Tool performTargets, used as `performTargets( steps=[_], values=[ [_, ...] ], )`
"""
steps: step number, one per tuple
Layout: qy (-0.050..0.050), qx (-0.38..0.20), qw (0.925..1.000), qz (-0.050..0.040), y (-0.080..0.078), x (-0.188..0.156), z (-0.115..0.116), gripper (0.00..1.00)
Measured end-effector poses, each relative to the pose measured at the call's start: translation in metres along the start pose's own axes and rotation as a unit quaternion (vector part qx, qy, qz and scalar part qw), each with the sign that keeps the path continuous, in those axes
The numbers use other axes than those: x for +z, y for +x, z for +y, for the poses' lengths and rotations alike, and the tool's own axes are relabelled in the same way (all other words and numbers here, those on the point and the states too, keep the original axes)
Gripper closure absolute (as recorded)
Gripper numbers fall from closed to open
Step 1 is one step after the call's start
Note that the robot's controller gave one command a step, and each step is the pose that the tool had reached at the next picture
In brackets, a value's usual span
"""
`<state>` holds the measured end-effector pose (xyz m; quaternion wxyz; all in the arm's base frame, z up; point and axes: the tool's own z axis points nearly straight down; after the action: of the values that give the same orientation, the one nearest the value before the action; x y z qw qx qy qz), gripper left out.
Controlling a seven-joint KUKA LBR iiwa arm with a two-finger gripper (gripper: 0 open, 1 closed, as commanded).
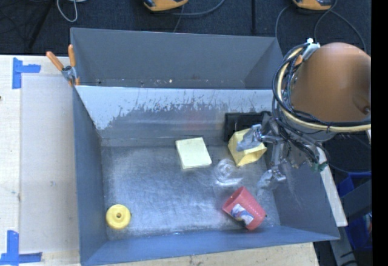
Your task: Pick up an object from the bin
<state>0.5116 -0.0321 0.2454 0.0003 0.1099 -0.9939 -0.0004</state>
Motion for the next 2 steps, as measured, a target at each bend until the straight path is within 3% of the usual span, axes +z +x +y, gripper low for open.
performTargets(
  steps=[1, 2],
  values=[
    [0.001, 0.003, 1.0, -0.0038, 0.005, 0.042, -0.002, 0.0],
    [0.001, 0.002, 1.0, -0.0016, 0.005, 0.104, 0.009, 0.0]
  ],
)
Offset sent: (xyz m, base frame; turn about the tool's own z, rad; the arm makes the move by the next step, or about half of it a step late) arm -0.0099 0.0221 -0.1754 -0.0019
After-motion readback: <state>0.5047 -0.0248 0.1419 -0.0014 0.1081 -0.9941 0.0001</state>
